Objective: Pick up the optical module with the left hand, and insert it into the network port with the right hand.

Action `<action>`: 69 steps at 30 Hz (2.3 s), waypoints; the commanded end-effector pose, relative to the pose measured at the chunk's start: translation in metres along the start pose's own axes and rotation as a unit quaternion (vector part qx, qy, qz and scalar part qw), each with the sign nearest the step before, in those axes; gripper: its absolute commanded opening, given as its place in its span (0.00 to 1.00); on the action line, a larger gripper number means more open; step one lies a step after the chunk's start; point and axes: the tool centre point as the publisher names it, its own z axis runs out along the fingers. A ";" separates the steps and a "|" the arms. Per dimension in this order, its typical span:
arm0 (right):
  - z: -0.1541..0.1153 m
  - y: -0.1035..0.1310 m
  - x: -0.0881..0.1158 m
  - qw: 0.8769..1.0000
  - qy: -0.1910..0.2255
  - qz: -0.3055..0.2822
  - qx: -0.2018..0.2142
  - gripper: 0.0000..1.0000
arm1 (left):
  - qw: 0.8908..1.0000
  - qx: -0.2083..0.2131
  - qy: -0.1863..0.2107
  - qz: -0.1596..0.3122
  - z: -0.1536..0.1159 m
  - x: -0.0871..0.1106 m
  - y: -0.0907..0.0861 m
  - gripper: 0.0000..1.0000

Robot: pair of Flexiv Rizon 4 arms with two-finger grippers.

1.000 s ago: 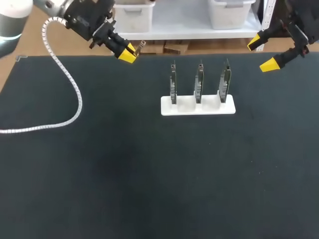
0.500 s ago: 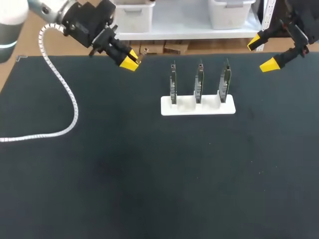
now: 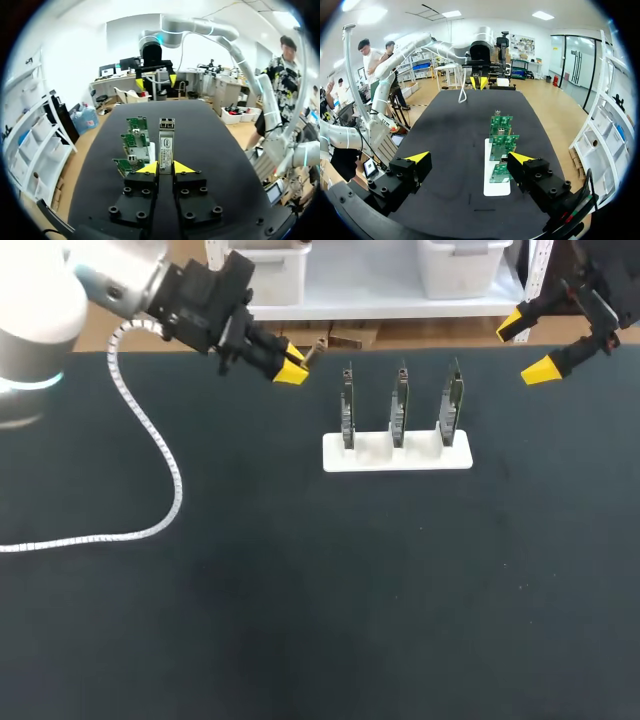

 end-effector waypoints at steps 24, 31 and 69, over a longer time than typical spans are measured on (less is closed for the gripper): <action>0.000 0.001 0.000 1.000 0.000 0.000 0.001 1.00 | 0.993 -0.002 -0.109 0.045 0.046 -0.054 0.038 0.00; 0.000 0.001 0.000 1.000 0.000 0.000 0.001 1.00 | 0.993 0.004 -0.106 0.057 0.064 -0.069 0.041 0.00; 0.000 0.001 0.000 1.000 0.000 0.000 0.001 1.00 | 0.995 0.012 -0.079 0.066 0.080 -0.072 0.012 0.00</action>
